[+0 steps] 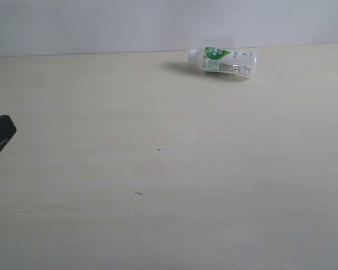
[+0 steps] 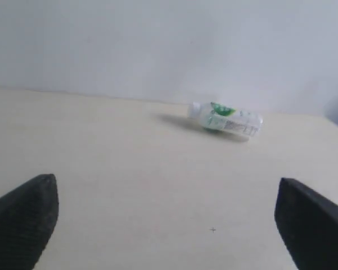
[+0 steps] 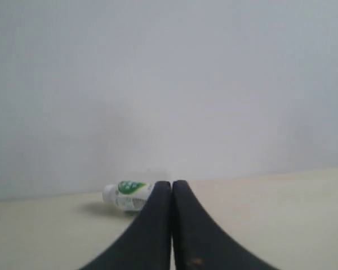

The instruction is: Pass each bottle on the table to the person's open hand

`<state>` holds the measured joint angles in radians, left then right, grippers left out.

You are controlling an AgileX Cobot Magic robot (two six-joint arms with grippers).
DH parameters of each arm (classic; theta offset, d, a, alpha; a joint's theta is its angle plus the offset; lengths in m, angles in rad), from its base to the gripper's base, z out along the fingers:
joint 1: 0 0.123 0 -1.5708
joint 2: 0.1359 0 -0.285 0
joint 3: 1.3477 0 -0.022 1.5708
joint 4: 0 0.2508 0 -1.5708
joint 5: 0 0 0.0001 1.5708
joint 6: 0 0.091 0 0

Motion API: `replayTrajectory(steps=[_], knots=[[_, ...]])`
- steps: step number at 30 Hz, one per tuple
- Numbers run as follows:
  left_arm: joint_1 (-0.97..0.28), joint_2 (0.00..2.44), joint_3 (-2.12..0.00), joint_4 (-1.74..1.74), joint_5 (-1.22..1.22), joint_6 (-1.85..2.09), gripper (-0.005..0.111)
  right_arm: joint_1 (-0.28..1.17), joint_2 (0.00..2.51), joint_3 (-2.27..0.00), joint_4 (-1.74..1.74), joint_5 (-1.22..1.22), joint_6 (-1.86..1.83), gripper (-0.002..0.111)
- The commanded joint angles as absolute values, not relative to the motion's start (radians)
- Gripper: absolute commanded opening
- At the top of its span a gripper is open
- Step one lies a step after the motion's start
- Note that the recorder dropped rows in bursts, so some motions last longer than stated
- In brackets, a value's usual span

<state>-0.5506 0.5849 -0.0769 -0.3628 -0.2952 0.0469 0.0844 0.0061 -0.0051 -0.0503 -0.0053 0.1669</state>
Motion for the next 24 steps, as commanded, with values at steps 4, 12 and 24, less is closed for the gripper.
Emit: replayTrajectory(steps=[4,12,24], knots=[[-0.547,0.289,0.0,-0.163,-0.306,-0.119,0.105,0.082,0.0,0.0,-0.033,-0.17,0.196,0.0],[-0.547,0.268,0.0,-0.163,-0.285,-0.152,0.105,0.082,0.145,-0.142,0.248,-0.443,0.178,0.0],[-0.547,0.268,0.0,-0.163,-0.279,-0.135,0.105,0.082,0.976,-0.777,0.17,-0.068,0.087,0.0]])
